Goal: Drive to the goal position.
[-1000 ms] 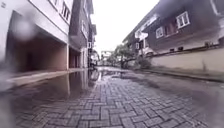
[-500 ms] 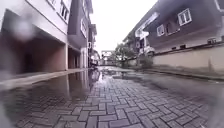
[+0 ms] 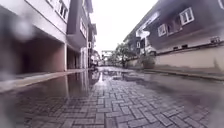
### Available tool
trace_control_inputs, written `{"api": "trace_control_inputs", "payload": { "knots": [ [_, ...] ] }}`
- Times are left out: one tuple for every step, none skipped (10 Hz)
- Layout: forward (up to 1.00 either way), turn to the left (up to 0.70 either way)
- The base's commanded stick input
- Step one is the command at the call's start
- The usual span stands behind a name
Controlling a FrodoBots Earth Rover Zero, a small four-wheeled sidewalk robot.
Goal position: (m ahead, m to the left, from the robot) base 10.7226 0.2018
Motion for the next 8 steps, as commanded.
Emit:
{"api": "trace_control_inputs", "payload": {
  "knots": [
    [0.70,0.00],
    [0.70,0.00],
    [0.70,0.00],
    [0.70,0.08],
    [0.70,0.33],
    [0.70,0.26],
    [0.70,0.14],
    [0.70,0.00]
  ]
}}
